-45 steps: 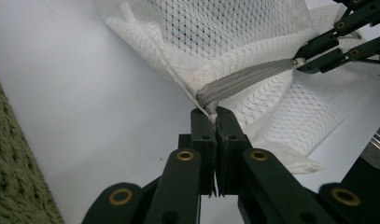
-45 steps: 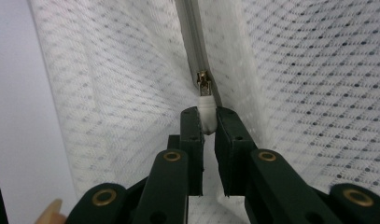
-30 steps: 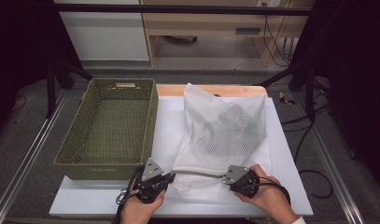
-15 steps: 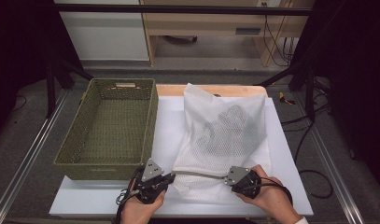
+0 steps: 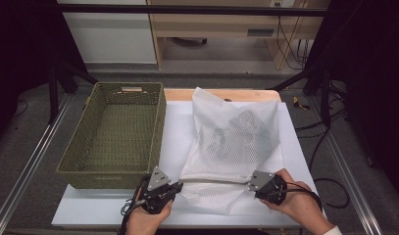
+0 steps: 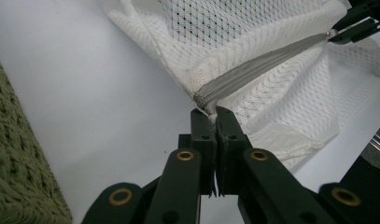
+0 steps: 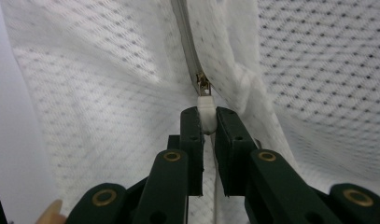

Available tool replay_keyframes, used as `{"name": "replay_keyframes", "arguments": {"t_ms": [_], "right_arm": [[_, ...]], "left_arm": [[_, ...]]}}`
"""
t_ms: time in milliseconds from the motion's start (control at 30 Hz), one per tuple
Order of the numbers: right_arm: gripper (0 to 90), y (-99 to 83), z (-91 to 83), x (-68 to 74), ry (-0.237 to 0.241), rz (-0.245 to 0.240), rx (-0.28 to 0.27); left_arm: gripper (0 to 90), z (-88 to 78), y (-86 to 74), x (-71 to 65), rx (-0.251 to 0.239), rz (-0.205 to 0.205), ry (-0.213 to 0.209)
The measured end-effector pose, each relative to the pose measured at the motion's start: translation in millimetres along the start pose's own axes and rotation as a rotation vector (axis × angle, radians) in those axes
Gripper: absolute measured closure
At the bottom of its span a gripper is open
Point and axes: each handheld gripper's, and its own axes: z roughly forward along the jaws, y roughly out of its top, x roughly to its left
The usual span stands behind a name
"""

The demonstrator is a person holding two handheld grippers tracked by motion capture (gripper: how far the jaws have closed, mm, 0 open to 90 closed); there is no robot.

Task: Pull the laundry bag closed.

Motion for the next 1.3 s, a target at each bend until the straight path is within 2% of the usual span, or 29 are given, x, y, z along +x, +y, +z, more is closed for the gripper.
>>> {"name": "replay_keyframes", "arguments": {"t_ms": [367,700,1300], "right_arm": [[81.8,-11.8,-1.3,-2.9,0.001,0.003,0.018],[81.8,-25.0,-0.7,-5.8,0.000,0.037,0.030],[81.8,-33.0,-6.5,-8.3,0.000,0.044,0.024]], "left_arm": [[88.2,0.0,-1.0,1.9,0.002,-0.006,0.003],[88.2,0.8,-2.6,2.2,0.010,-0.005,0.007],[88.2,2.6,-4.9,3.0,0.027,0.002,0.019]]}}
